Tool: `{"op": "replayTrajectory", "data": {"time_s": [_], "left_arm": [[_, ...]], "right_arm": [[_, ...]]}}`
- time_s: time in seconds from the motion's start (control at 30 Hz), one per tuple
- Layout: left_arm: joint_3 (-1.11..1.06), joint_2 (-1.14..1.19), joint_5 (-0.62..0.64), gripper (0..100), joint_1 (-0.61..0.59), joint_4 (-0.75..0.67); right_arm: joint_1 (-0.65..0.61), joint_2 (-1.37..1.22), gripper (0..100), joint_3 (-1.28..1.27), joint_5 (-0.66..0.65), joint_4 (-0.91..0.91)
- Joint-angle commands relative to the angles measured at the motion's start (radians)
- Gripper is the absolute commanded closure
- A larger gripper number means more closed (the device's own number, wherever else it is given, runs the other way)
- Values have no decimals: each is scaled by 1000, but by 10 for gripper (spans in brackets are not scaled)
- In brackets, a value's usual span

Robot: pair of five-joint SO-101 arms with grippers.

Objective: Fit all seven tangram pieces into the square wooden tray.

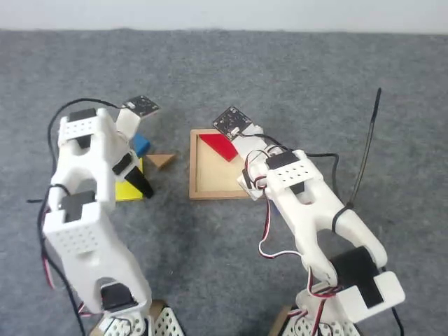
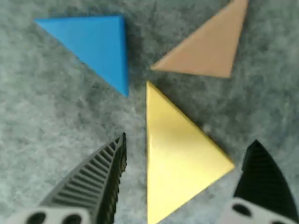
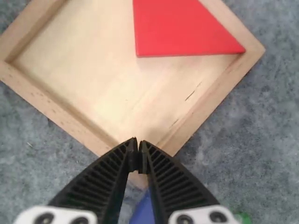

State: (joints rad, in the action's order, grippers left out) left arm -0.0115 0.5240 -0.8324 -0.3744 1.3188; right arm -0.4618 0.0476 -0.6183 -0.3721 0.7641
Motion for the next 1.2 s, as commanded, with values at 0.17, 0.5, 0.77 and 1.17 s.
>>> {"op": "replayTrajectory", "data": {"time_s": [0.17, 0.5, 0.77, 1.17], "left_arm": [[91, 26, -55, 632, -2, 110], [54, 31, -94, 632, -20, 94], [21, 26, -44, 633, -11, 35], [19, 26, -46, 635, -15, 6]], "right_arm": [[-8, 45, 988, 6, -3, -8], [-8, 44, 988, 6, -3, -12], [-8, 44, 988, 6, -3, -13], [-8, 44, 988, 6, -3, -13]]}}
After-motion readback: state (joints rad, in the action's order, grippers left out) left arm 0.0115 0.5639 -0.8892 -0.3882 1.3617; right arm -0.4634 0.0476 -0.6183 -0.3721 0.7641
